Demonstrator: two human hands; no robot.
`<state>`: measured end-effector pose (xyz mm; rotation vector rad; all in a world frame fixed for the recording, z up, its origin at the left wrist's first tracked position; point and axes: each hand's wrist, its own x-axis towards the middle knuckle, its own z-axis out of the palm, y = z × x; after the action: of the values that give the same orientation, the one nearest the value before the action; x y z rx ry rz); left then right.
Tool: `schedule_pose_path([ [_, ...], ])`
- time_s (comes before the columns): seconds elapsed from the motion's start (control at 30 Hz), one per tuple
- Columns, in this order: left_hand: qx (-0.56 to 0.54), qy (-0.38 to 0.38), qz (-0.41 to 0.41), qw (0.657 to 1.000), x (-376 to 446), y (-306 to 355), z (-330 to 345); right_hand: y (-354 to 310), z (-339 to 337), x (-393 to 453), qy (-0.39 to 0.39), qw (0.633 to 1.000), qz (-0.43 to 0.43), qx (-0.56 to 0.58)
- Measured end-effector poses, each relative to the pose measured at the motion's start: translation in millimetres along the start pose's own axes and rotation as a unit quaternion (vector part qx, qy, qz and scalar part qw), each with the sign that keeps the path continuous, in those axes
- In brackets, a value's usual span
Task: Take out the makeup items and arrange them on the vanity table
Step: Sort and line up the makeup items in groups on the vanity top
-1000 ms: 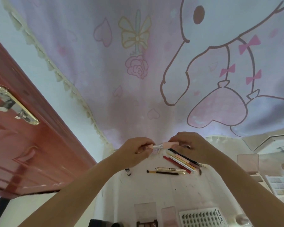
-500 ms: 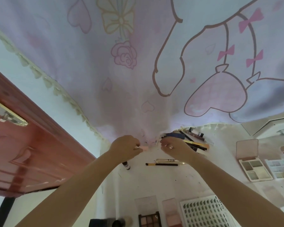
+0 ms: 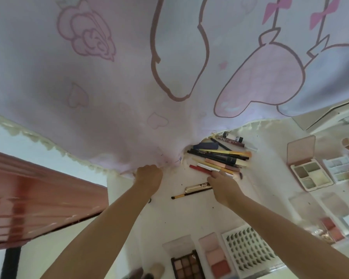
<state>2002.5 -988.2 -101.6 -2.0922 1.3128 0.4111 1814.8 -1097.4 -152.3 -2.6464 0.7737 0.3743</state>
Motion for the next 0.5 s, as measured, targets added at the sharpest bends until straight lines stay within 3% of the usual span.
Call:
schedule_pose_path([
  [0.2, 0.007, 0.008, -0.004, 1.0, 8, 2, 1, 5, -1, 4, 0.0, 0.998, -0.042, -0.05],
  [0.4, 0.007, -0.025, -0.009, 1.0, 1, 2, 1, 8, -10, 0, -0.058, 0.994, -0.086, 0.028],
  [0.5, -0.004, -0.003, -0.006, 1.0, -6, 0, -5, 4, -22, -7, -0.062, 0.991, -0.084, 0.082],
])
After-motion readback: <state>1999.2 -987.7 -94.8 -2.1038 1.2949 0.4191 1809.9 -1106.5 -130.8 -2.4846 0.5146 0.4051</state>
